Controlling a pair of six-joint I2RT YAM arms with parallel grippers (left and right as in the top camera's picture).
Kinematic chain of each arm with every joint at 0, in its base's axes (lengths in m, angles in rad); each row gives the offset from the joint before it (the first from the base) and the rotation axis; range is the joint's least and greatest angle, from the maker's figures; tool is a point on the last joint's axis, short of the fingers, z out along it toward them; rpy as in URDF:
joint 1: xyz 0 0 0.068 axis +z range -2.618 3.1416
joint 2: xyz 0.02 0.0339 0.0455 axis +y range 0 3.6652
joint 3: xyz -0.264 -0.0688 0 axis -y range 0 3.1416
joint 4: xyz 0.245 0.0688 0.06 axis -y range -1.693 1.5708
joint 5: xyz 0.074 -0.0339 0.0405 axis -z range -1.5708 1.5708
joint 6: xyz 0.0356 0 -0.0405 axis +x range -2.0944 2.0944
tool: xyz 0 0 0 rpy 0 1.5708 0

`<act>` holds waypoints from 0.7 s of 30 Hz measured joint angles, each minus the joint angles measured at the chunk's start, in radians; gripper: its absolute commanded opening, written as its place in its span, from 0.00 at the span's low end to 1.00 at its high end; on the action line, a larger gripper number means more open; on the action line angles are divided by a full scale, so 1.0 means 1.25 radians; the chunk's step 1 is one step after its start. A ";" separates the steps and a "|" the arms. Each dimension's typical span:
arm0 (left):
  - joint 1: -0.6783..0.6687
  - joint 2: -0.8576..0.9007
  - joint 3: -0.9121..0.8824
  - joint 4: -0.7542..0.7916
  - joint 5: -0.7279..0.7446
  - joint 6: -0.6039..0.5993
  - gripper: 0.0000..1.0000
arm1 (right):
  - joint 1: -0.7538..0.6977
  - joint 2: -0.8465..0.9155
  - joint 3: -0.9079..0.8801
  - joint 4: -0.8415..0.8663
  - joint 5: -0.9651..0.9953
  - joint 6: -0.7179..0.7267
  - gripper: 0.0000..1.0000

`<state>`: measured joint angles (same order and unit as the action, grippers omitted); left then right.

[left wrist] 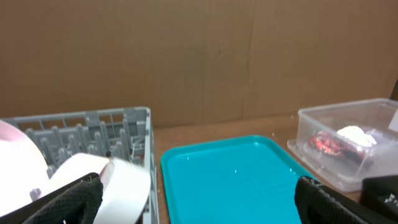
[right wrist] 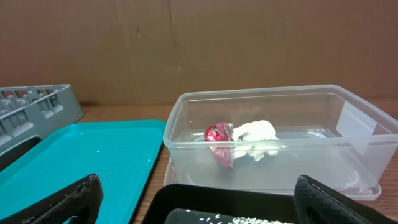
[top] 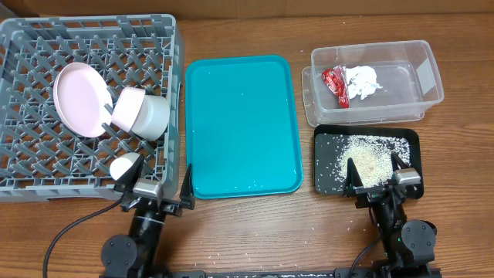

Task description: Sort waste into correct bins and load items into the dishwasher

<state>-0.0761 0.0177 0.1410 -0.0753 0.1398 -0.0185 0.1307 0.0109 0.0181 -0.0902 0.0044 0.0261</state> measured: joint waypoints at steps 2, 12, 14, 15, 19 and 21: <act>0.000 0.000 -0.042 0.040 0.000 -0.001 1.00 | 0.000 0.000 0.000 0.000 0.000 0.000 1.00; 0.000 -0.001 -0.106 0.012 0.002 -0.003 1.00 | 0.000 0.000 0.000 0.001 0.000 -0.001 1.00; 0.000 -0.001 -0.106 0.011 0.002 -0.003 1.00 | 0.000 0.000 0.000 0.000 0.000 -0.001 1.00; 0.000 -0.001 -0.106 0.011 0.002 -0.003 1.00 | 0.000 0.000 0.000 0.000 0.000 0.000 1.00; 0.000 -0.001 -0.106 0.011 0.002 -0.003 1.00 | 0.000 0.000 0.000 0.000 -0.001 0.000 1.00; 0.000 -0.001 -0.106 0.011 0.002 -0.003 1.00 | 0.000 0.000 0.000 0.000 0.000 0.000 1.00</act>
<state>-0.0757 0.0166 0.0090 -0.0612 0.1429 -0.0227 0.1307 0.0109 0.0181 -0.0898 0.0040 0.0257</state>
